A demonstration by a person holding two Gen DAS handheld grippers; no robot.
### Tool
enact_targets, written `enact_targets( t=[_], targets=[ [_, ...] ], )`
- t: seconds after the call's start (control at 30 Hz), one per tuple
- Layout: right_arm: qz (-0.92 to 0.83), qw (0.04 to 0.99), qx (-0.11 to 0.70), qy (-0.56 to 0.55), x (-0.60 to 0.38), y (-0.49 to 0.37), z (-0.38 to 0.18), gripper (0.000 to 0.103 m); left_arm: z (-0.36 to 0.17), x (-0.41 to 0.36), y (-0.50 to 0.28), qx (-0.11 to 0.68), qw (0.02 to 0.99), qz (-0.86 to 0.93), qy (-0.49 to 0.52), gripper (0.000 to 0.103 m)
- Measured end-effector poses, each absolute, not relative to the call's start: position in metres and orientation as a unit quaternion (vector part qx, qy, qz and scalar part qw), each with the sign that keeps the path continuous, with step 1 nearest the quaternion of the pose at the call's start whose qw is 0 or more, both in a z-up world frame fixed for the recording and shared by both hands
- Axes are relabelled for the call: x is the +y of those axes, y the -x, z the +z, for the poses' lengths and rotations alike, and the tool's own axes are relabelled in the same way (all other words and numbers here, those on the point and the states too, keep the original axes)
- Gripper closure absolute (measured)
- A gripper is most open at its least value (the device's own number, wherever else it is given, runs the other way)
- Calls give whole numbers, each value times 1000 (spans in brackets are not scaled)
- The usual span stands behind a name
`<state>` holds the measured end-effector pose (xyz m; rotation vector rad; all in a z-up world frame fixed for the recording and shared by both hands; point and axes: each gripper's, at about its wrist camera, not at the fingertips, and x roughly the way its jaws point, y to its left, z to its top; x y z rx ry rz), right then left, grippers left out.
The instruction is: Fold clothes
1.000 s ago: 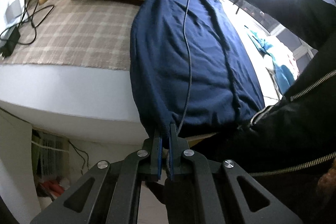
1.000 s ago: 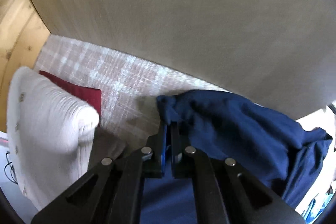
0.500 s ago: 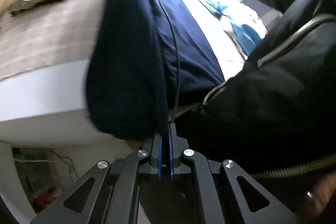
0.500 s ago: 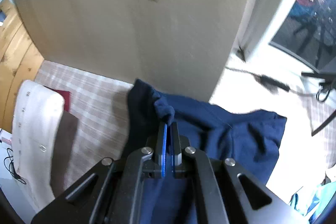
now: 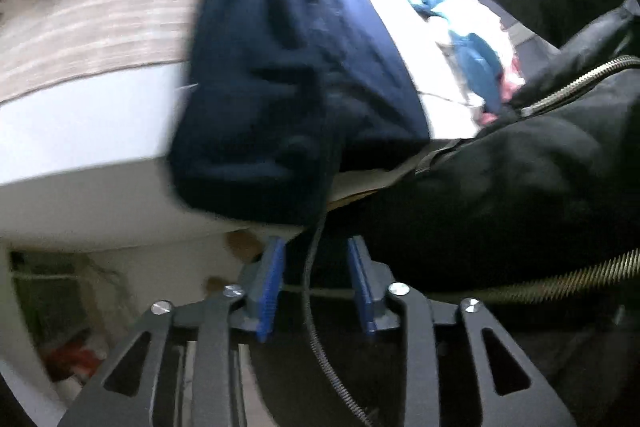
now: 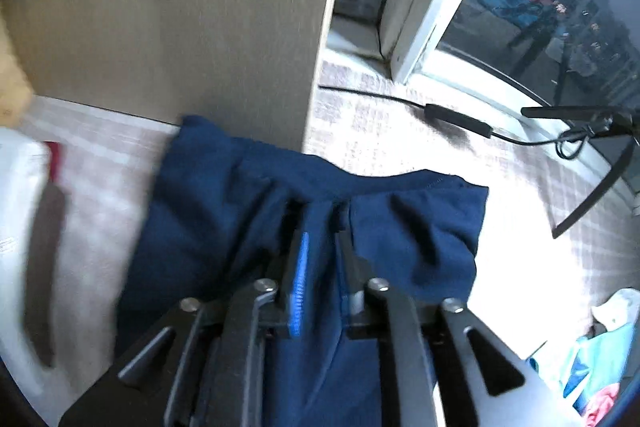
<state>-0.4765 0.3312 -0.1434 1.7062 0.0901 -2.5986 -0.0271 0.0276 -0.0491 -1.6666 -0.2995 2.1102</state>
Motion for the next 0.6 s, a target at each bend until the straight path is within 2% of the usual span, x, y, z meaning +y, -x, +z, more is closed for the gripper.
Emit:
enact_targets(
  t=[0.13,0.23,0.27,0.3,0.33,0.37,0.53,0.6],
  targets=[
    [-841,102,-25,-530,334,408,-96,85,-50,-4,25,-67,182,779,596,71],
    [-839,172,-61,-512,341,321,-59,85,-58,-22,34,-46,200,785,584,71],
    [-838,191,-75,-505,345,287,-45,80,-60,-24,37,-42,207,786,581,71],
    [-834,208,-93,-502,347,247,-38,65,-64,-27,39,-38,219,785,579,71],
    [-827,228,-113,-502,350,203,-34,58,-66,-29,38,-38,235,779,580,71],
    [-820,239,-127,-504,348,164,-40,53,-68,-31,37,-37,251,774,580,71],
    [-801,235,-149,-529,313,15,-107,53,-77,-30,24,4,303,766,568,71],
    [-768,231,-199,-563,290,-15,-161,53,-86,-30,28,15,300,764,571,71]
  ],
)
